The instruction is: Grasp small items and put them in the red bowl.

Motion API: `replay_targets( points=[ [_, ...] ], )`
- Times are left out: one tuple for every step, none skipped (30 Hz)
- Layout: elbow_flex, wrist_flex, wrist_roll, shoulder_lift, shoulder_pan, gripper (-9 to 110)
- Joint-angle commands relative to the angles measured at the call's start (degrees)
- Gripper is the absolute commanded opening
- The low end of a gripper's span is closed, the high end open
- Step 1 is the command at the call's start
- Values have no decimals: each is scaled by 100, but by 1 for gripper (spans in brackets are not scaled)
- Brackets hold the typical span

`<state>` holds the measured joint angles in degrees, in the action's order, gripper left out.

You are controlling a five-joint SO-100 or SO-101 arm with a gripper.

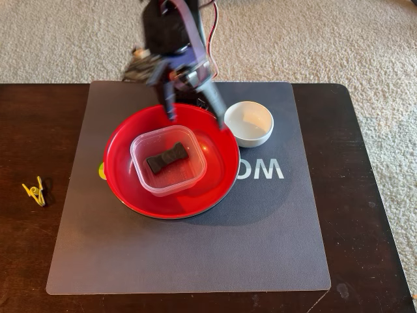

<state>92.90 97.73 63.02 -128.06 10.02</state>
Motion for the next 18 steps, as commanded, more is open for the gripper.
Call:
replay_targets(
  points=[
    [-519,18,281,62,1292,41],
    [-554,18,255,158,1635,41],
    [-563,9,185,281,1969,41],
    [-571,9,70,431,2294,41],
    [-571,9,-26,606,2575,41],
    [-571,9,-97,782,2839,41],
    [-527,9,-167,993,3076,41],
    [-492,9,-246,1239,3322,41],
    [-396,9,-308,1459,3542,41],
    [-299,0,-404,1687,3753,41],
    [-193,-26,-527,1890,3946,42],
    [-44,-79,-677,2057,4148,42],
    [185,-220,-835,2136,4351,41],
    [527,-439,-967,2074,4562,41],
    [879,-668,-1134,1960,4764,41],
    [1143,-773,-1274,1890,4983,40],
    [1371,-817,-1450,1863,5186,39],
    [1573,-861,-1600,1802,5317,39]
  ],
)
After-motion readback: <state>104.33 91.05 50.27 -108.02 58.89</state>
